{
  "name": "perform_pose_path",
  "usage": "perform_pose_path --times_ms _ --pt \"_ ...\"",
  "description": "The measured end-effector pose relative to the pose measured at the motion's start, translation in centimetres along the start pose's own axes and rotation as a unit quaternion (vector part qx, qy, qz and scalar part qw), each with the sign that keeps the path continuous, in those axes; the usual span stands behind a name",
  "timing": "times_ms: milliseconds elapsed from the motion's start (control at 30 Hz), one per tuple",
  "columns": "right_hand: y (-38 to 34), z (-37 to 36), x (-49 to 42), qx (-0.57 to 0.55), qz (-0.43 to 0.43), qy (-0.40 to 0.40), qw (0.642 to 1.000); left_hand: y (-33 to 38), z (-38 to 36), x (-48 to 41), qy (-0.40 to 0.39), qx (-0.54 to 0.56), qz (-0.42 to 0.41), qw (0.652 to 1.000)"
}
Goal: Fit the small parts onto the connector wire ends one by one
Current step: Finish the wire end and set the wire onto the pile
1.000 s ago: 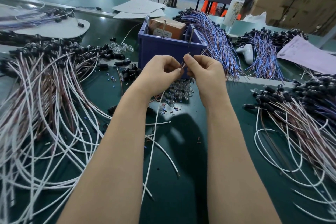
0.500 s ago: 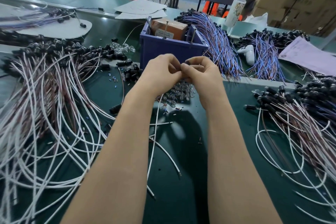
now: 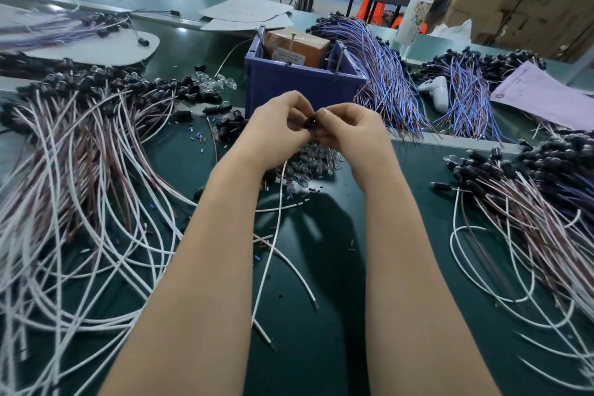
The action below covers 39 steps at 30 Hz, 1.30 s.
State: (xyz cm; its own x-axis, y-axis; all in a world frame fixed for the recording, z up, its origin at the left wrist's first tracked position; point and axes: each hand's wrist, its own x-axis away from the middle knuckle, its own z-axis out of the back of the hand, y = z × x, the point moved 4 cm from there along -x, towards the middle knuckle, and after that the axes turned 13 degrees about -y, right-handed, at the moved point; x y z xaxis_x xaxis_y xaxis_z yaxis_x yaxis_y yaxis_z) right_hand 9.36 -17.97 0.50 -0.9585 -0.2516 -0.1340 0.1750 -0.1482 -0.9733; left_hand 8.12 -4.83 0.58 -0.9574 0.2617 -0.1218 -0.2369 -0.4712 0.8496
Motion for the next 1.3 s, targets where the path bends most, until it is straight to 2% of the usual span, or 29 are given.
perform_pose_path --times_ms 133,233,367,667,967,1133,1300 --pt "0.2 -0.1 0.0 -0.039 -0.008 -0.001 0.999 0.0 0.1 0.1 0.004 0.015 -0.015 1.0" --pt "0.4 -0.2 0.0 0.04 -0.019 0.001 0.999 0.1 0.4 0.1 0.015 0.029 -0.025 0.999" --pt "0.8 -1.1 0.2 0.135 -0.014 -0.033 0.99 0.6 0.6 0.2 0.02 0.03 -0.037 0.999" --pt "1.0 -1.2 0.4 0.177 0.054 0.019 0.982 1.1 0.5 0.1 0.018 0.051 -0.049 0.997" --pt "1.3 -1.4 0.6 0.236 0.067 0.024 0.969 0.5 0.4 0.0 0.003 0.028 -0.045 0.999" --pt "1.4 -1.0 0.4 0.236 0.04 0.011 0.971 0.0 0.9 -0.1 0.046 0.037 -0.014 0.998" --pt "1.0 -1.5 0.2 0.133 0.043 0.005 0.99 -0.3 1.4 -0.1 0.082 0.05 0.011 0.995"
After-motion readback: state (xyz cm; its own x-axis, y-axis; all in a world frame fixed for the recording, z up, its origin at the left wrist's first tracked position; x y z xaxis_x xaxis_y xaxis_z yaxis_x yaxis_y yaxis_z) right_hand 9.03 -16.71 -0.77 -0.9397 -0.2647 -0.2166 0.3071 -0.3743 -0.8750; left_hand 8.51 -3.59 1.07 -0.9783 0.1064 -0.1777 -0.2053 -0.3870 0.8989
